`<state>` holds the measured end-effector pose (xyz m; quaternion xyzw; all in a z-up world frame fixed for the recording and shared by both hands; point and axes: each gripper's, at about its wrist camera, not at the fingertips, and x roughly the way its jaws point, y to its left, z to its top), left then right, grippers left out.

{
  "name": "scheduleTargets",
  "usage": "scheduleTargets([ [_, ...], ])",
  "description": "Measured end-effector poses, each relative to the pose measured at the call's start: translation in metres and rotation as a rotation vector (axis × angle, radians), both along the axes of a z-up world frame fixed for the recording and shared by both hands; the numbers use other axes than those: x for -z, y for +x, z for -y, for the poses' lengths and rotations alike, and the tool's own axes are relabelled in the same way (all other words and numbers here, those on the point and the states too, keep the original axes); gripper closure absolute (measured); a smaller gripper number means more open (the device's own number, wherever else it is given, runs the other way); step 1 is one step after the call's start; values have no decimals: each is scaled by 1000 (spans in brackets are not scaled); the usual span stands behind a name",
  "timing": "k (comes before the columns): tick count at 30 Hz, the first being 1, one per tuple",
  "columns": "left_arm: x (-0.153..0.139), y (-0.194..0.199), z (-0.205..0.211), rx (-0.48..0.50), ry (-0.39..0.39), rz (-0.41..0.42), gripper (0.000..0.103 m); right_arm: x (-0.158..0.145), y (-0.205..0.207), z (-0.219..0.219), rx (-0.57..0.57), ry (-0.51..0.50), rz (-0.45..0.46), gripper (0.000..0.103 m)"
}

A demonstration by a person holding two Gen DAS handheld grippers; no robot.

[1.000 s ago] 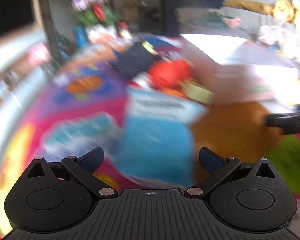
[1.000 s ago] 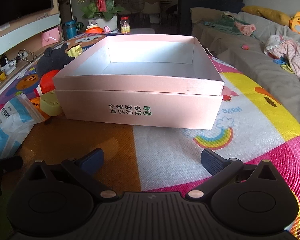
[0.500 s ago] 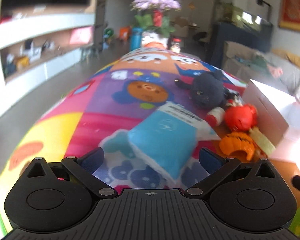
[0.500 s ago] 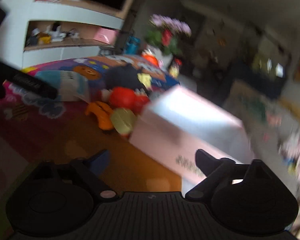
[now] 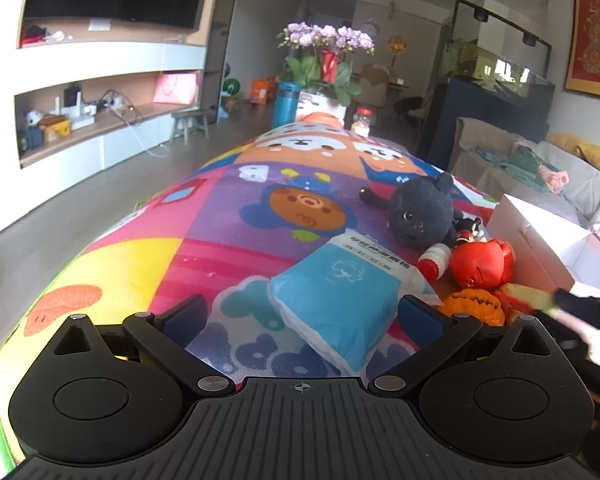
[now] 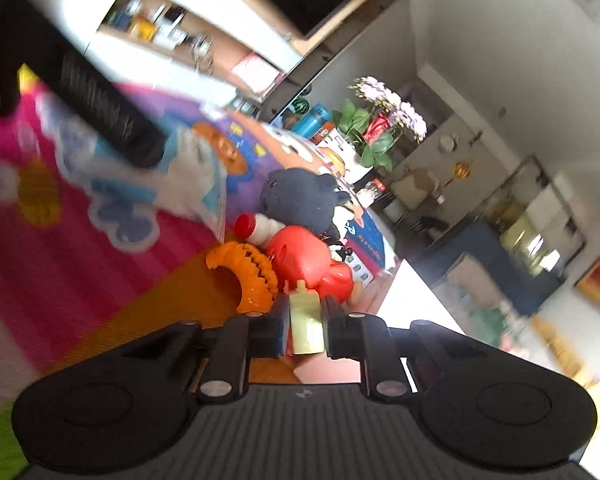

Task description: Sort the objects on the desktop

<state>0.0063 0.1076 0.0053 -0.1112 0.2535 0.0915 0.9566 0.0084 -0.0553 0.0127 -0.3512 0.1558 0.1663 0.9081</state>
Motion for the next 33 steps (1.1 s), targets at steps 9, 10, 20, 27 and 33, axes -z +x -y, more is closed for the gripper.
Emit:
scheduleTargets([
  [9, -3, -1, 7, 3, 54, 13, 0, -44, -27, 82, 92, 318, -149, 94],
  [10, -3, 1, 9, 1, 68, 5, 0, -40, -24, 80, 87, 313, -163, 87],
  [20, -10, -18, 24, 34, 137, 28, 0, -4, 41, 48, 84, 389, -337, 76],
  [27, -28, -19, 48, 183, 146, 85, 0, -43, -12, 122, 19, 625, -401, 78],
  [33, -20, 5, 95, 331, 197, 68, 0, -50, -8, 187, 290, 666, -261, 51],
])
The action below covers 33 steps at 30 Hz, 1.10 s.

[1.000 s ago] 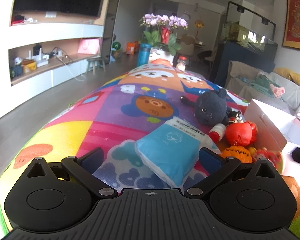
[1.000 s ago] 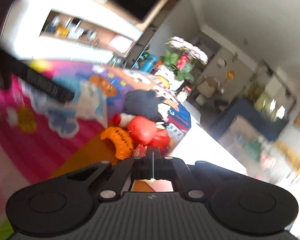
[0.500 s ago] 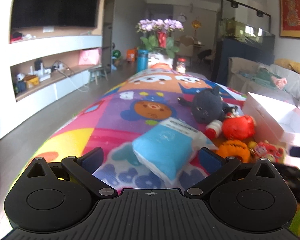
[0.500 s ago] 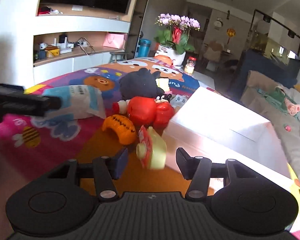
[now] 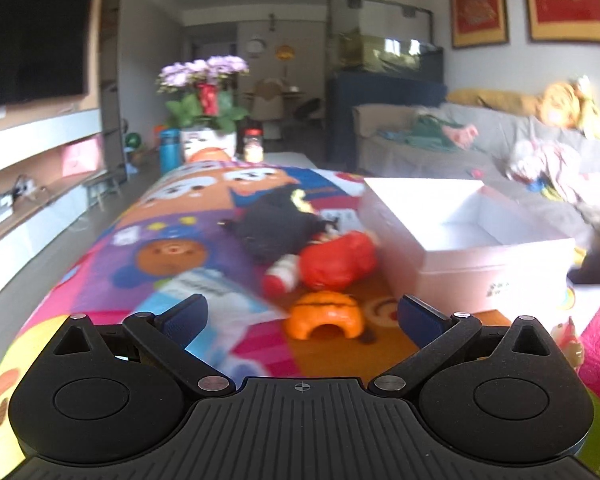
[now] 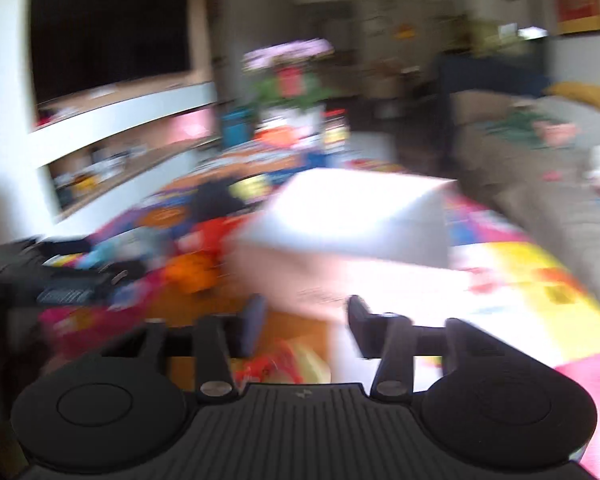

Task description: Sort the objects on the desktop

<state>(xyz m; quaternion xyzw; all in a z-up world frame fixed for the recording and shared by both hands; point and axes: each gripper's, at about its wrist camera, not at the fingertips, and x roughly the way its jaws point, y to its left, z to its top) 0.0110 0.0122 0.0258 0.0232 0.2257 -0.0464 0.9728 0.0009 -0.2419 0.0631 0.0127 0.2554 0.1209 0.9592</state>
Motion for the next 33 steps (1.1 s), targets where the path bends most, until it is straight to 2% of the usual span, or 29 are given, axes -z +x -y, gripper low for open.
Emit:
scheduleTargets([
  [4, 10, 12, 16, 29, 62, -33, 0, 2, 44, 16, 176, 3, -36, 50],
  [7, 12, 12, 10, 31, 65, -45, 0, 16, 86, 19, 270, -36, -93, 50],
  [9, 11, 8, 2, 24, 60, -47, 0, 22, 100, 10, 235, -35, -115, 47],
  [10, 11, 8, -3, 20, 60, -53, 0, 23, 104, 2, 234, -52, -107, 43],
  [12, 14, 10, -11, 13, 58, -77, 0, 23, 107, -9, 213, -70, -81, 42],
  [15, 19, 13, -13, 7, 65, -95, 0, 25, 110, -10, 119, 16, -95, 43],
  [17, 21, 16, -10, 19, 57, -104, 0, 24, 104, -12, 105, 23, -71, 44],
  [19, 20, 19, -6, 33, 50, -110, 0, 21, 89, -13, 113, -6, -26, 39],
  [21, 19, 24, -1, 50, 51, -109, 0, 19, 66, -9, 113, -21, 26, 15],
  [23, 21, 31, 3, 54, 62, -111, 0, 19, 42, -4, 99, -33, 54, 2],
  [25, 24, 38, 9, 57, 65, -120, 5, 23, 22, 1, 79, -46, 34, 0],
  [27, 27, 49, 15, 62, 72, -149, 25, 29, 9, 4, 65, -40, -6, 0],
  [30, 30, 58, 17, 59, 72, -181, 33, 38, -3, 10, 65, 3, -69, 0],
  [33, 30, 52, 15, 55, 84, -163, 40, 47, -10, 12, 63, 54, -118, 0],
])
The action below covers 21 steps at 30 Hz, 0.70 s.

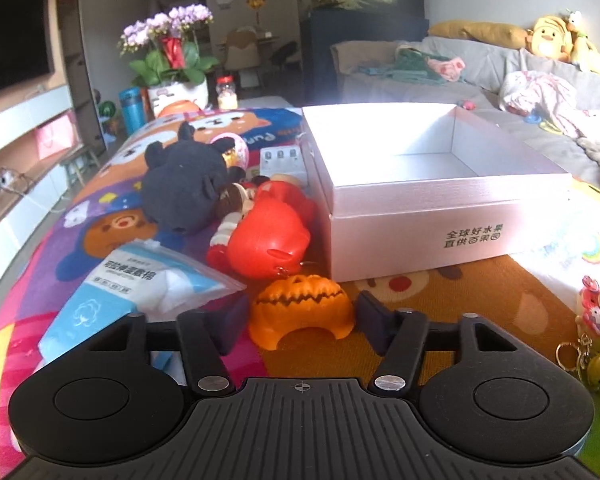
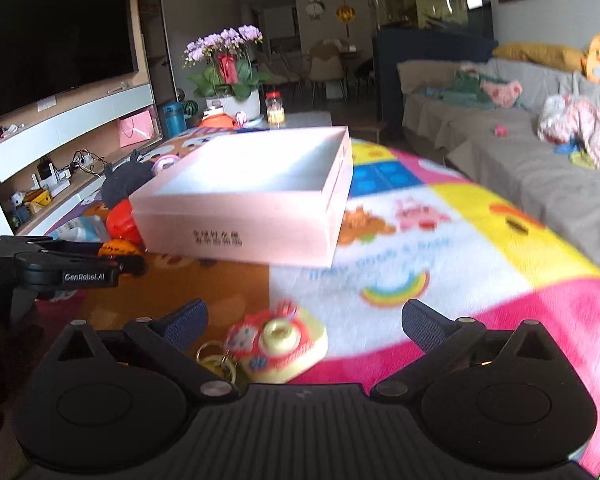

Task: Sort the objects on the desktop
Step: 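Grasp the orange pumpkin keychain with the left gripper while the right gripper grasps the pink bell keychain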

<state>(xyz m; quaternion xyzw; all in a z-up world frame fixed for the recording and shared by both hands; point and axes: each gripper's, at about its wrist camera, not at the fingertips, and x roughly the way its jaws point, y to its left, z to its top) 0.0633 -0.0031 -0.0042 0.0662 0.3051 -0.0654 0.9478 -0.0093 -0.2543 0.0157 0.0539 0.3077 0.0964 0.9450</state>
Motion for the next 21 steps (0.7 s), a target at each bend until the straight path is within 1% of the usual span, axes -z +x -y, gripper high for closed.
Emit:
scheduleTargets([
  [3, -1, -17, 1, 54, 0, -6, 40, 9, -5, -3, 2, 19, -37, 0],
  [4, -2, -27, 2, 91, 2, -6, 41, 11, -6, -4, 1, 26, -48, 0],
  [5, -3, -37, 3, 146, 1, -16, 47, 12, -7, -5, 0, 34, -55, 0],
  [8, -5, -65, 6, 286, -40, -65, 43, 13, -10, -6, -9, 74, -82, 0],
  [9, -4, -73, 6, 315, -39, -70, 37, 14, -9, -7, -17, 93, -102, 0],
  [10, -2, -80, 9, 324, -27, -66, 32, 16, -10, -8, -15, 103, -110, 0],
  [11, -1, -85, 10, 320, -14, -60, 22, 17, -12, -9, -11, 96, -99, 0],
  [12, 0, -87, 10, 307, -5, -53, 15, 17, -13, -12, -9, 84, -98, 0],
  [14, -2, -84, 8, 270, -11, -40, 12, 18, -13, -15, 9, 77, -101, 0],
  [15, -4, -79, 7, 248, -24, -34, 8, 18, -12, -15, 25, 85, -102, 0],
  [18, -13, -57, 4, 146, -71, -7, 7, 18, -13, -18, 46, 76, -99, 0],
  [20, -14, -38, 4, 102, -95, -1, 7, 18, -13, -23, 39, 41, -101, 0],
  [21, -13, -30, 6, 90, -97, -2, 9, 18, -13, -24, 38, 27, -101, 0],
])
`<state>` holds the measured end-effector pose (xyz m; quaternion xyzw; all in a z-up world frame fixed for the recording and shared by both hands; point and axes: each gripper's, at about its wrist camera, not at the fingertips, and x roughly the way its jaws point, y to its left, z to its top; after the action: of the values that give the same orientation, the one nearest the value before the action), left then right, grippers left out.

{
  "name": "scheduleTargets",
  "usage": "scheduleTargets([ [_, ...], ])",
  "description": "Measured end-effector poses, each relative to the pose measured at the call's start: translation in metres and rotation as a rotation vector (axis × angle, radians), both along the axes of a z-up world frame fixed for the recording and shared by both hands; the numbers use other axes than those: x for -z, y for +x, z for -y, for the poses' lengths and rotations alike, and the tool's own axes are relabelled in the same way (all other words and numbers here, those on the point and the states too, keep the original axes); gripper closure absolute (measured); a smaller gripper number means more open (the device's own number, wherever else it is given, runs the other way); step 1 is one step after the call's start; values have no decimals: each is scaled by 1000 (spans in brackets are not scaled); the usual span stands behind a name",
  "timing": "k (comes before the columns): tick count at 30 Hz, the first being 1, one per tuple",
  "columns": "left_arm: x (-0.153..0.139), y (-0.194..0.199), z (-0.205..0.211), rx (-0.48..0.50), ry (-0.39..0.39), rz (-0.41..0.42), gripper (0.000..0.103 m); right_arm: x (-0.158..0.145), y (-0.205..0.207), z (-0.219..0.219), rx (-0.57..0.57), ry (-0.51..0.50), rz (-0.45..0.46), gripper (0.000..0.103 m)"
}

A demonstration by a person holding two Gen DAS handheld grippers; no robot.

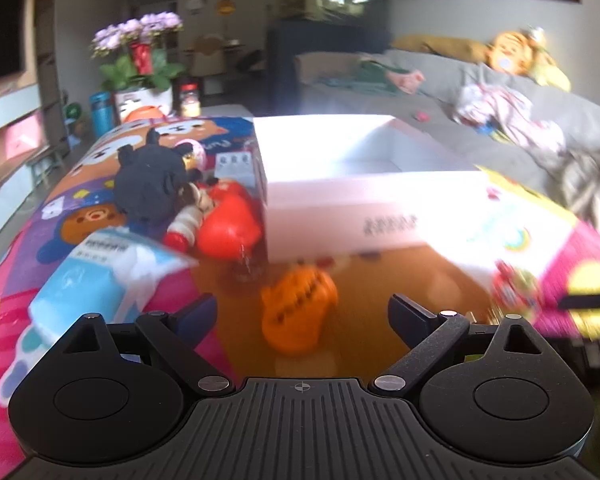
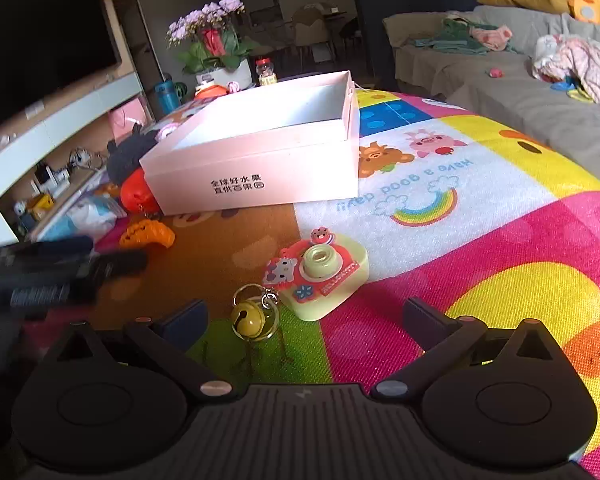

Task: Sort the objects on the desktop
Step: 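Grasp the orange pumpkin keychain with the left gripper while the right gripper grasps the pink bell keychain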

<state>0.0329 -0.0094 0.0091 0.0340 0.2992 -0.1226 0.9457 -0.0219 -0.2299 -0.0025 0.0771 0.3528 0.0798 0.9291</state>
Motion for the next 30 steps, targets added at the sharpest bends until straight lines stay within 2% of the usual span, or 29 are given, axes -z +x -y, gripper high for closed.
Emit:
scheduleTargets([
  [1, 3, 7, 3, -14, 15, -5, 12, 0, 0, -2, -2, -14, -1, 0],
  [3, 9, 15, 8, -35, 47, -13, 29, 0, -1, -6, -6, -42, -1, 0],
  [6, 14, 11, 9, -16, 57, -17, 43, 1, 0, -12, -9, -79, -4, 0],
  [8, 14, 3, 8, -9, 62, -1, 44, 1, 1, -16, -8, -110, -10, 0],
  [11, 16, -2, 5, 1, 61, -22, 48, 3, 2, -27, -11, -184, -22, 0],
  [14, 16, -3, 3, -3, 57, -28, 47, 3, 2, -27, -9, -183, -21, 0],
  [20, 17, 1, 1, -24, 47, -38, 39, 3, 0, -28, -2, -194, -17, 0],
  [24, 17, 3, 2, -61, 49, -50, 27, 2, -1, -25, 10, -182, -10, 0],
  [30, 18, 10, 1, -131, 63, -84, 7, -1, -6, -8, 42, -82, 22, 0],
])
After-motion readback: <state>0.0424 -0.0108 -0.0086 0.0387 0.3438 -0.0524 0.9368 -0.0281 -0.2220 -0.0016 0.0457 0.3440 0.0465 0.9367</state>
